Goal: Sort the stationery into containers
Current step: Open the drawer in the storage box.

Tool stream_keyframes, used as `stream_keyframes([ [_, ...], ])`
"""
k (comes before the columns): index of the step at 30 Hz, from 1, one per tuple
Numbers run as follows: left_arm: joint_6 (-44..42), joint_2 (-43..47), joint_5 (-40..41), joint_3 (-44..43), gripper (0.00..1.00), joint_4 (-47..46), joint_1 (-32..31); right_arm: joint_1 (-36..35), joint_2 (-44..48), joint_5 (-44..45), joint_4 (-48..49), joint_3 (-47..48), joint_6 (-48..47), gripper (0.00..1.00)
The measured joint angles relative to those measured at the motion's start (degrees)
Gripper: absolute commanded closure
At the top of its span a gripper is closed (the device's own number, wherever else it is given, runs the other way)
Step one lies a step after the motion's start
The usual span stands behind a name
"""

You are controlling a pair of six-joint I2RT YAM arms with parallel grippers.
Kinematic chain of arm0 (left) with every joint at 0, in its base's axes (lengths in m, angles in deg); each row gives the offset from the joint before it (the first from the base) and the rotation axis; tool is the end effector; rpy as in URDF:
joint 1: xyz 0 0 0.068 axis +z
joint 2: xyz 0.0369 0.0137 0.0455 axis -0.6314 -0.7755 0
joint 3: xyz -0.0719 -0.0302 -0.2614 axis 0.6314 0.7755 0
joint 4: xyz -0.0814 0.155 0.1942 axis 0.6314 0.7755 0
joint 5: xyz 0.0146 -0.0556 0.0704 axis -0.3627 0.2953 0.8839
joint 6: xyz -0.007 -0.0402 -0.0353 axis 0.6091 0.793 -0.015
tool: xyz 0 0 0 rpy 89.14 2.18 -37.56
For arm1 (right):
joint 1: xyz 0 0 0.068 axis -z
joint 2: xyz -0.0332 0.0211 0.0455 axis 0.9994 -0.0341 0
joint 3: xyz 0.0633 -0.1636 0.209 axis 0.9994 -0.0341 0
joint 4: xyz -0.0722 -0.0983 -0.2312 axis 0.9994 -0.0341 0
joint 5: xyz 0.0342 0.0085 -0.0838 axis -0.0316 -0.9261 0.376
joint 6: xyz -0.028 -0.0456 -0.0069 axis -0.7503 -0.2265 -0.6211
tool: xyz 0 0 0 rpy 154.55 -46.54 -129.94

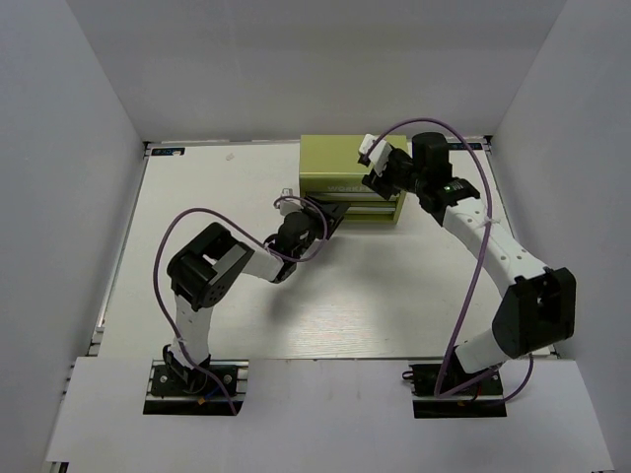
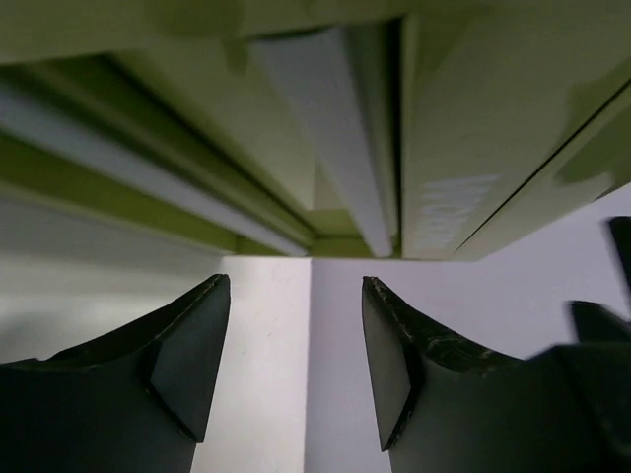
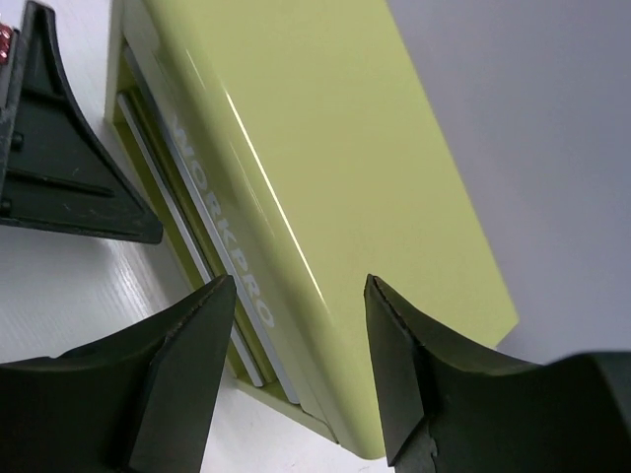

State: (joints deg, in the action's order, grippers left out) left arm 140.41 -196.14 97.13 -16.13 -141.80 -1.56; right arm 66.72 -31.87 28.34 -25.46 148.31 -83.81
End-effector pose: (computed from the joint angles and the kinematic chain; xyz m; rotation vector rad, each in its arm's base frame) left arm 0.3039 -0.2542 0.1406 -0.7901 1.8069 -1.3544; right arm 0.3175 0.1367 0.3502 -1.2254 1.4746 0.0576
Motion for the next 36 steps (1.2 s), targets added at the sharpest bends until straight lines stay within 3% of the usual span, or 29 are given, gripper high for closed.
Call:
stream_keyframes([
  [22, 0.5, -7.54, 3.96, -9.79, 0.39, 6.27, 0.0, 2.62, -9.79, 0.85, -3.76, 10.78, 3.98, 0.38],
  [36, 1.68, -8.46, 9.29, -12.33, 0.53, 10.58, -0.57, 2.89, -10.29, -4.66, -10.56, 11.74, 3.74, 0.33],
])
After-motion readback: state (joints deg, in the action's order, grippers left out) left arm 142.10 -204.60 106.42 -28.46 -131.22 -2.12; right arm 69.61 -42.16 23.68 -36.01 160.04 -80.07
